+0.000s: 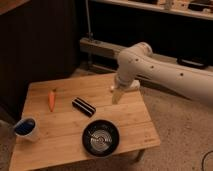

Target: Move the arm in a circular motion

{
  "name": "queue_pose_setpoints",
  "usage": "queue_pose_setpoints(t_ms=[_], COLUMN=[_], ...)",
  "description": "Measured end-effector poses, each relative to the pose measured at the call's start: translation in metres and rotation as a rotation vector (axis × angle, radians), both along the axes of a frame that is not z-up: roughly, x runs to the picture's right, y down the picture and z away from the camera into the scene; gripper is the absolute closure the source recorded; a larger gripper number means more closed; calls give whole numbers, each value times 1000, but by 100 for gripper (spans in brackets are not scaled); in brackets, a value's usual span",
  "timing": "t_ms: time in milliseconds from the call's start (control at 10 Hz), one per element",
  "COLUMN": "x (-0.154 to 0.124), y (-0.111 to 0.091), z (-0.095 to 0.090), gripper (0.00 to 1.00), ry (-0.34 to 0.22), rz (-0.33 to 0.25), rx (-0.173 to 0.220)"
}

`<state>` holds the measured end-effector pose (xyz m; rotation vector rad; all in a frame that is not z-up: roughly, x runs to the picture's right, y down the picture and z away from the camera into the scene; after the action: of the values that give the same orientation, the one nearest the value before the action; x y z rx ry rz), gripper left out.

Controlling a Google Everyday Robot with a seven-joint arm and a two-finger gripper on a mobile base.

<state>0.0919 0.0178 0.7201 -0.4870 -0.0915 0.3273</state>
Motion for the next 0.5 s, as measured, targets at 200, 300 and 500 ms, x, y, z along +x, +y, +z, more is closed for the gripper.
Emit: queue_pose_setpoints(t_ms=[200, 300, 500], x=[44, 61, 83], y=[33, 52, 77], z=[-13, -26, -54], gripper=[20, 20, 20], ry=[46, 53, 38], rz=[38, 48, 40], rx=[-17, -11, 16])
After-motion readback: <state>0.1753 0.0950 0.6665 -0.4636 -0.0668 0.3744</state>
